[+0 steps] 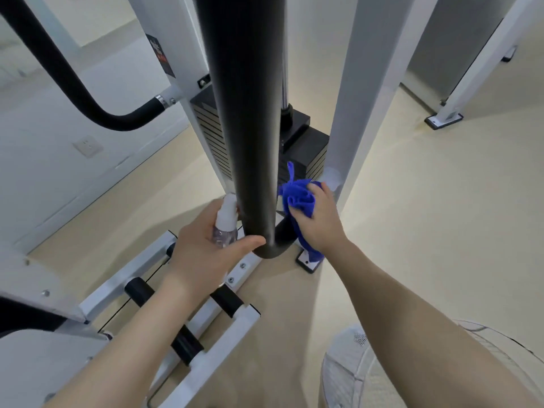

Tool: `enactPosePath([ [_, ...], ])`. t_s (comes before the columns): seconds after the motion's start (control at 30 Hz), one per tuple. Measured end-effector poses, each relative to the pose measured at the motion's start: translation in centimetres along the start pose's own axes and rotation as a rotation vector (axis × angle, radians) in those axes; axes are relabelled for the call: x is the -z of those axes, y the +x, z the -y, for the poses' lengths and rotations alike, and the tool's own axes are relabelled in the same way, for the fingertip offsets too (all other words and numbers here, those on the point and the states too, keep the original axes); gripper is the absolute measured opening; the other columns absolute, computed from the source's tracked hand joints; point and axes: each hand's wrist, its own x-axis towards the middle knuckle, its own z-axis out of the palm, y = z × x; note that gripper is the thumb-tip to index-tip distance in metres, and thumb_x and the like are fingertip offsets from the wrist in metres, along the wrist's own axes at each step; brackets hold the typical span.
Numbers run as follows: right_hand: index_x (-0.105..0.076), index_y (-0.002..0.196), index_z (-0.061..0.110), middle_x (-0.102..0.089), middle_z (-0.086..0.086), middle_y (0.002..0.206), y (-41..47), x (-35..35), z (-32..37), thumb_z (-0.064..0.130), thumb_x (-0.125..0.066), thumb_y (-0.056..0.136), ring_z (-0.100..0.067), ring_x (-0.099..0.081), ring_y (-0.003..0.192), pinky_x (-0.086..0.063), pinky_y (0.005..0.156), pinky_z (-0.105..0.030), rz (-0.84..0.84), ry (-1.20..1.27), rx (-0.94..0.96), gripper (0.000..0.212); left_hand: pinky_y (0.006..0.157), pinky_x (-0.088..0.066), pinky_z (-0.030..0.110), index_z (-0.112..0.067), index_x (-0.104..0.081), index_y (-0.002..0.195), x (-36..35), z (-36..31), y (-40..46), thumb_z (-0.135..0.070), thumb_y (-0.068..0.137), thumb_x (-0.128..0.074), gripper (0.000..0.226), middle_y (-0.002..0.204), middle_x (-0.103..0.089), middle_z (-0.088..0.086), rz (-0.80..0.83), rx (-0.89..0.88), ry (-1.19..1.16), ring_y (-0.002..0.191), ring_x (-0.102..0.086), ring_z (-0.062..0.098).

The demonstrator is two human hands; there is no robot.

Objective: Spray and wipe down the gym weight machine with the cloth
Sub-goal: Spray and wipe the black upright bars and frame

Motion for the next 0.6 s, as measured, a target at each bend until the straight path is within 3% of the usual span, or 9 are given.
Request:
enactPosePath([
  [0.07,-0.054,0.104,0.024,-0.051,0.017,0.101,-3.9,-1.1,1.7,0.023,-0.057,0.088,-0.006,-0.049,0.102,-0.036,0.099,-0.029,0.042,0.341,-0.157,0.016,0.066,-0.042,0.014,-0.046,-0.051,0.084,0.2,-0.2,-0.2,-0.026,0.073,-0.075,0.033,0.078,-0.061,-0.037,0.012,0.014,0.012,0.077,-0.058,-0.011],
  [0.13,-0.051,0.107,0.032,-0.054,0.018,0.105,-6.5,-1.5,1.8,0.032,-0.051,0.084,0.0,-0.051,0.103,-0.038,0.098,-0.023,0.102,0.402,-0.08,0.023,0.067,-0.045,0.018,-0.045,-0.052,0.085,0.2,-0.6,-0.3,-0.024,0.073,-0.076,0.034,0.078,-0.062,-0.036,0.01,0.035,0.004,0.076,-0.06,-0.009],
  [0.27,-0.062,0.104,0.015,-0.063,0.0,0.11,-0.8,0.9,-1.2,0.033,-0.043,0.083,-0.019,-0.054,0.104,-0.036,0.096,-0.029,0.286,-0.171,0.283,0.033,0.065,-0.042,0.017,-0.044,-0.051,0.083,0.2,-0.7,-0.2,-0.022,0.073,-0.075,0.034,0.074,-0.062,-0.036,-0.008,0.026,0.023,0.071,-0.059,-0.011],
  [0.33,-0.064,0.093,0.011,-0.064,-0.004,0.103,1.8,1.4,-2.3,0.036,-0.038,0.082,-0.023,-0.053,0.101,-0.035,0.094,-0.03,0.234,-0.29,0.262,0.038,0.064,-0.042,0.017,-0.045,-0.05,0.08,0.1,-0.5,-0.2,-0.022,0.075,-0.074,0.034,0.071,-0.06,-0.038,-0.023,0.01,0.037,0.068,-0.059,-0.013],
  [0.47,-0.062,0.106,0.005,-0.059,-0.011,0.119,0.8,-0.5,-0.9,0.033,-0.045,0.092,-0.028,-0.043,0.12,-0.027,0.109,-0.038,-0.031,-0.132,-0.046,0.036,0.06,-0.041,0.011,-0.045,-0.048,0.082,0.2,0.0,-0.3,-0.029,0.078,-0.07,0.027,0.069,-0.06,-0.036,-0.004,0.003,0.077,0.067,-0.058,-0.013],
  [0.53,-0.053,0.12,0.007,-0.056,-0.011,0.116,-1.9,-1.5,2.3,0.035,-0.046,0.095,-0.02,-0.043,0.116,-0.025,0.11,-0.036,-0.014,0.248,-0.34,0.038,0.054,-0.04,0.004,-0.042,-0.048,0.087,0.5,-0.1,-0.2,-0.031,0.081,-0.067,0.023,0.067,-0.062,-0.027,0.03,0.014,0.125,0.066,-0.057,-0.015],
  [0.6,-0.05,0.122,0.013,-0.056,-0.008,0.109,-4.8,-2.3,4.8,0.048,-0.04,0.094,-0.013,-0.049,0.099,-0.039,0.096,-0.032,0.063,0.667,-0.691,0.045,0.051,-0.041,0.004,-0.04,-0.05,0.089,0.8,-0.2,-0.3,-0.027,0.085,-0.063,0.018,0.063,-0.061,-0.015,0.064,0.045,0.091,0.056,-0.057,-0.007],
])
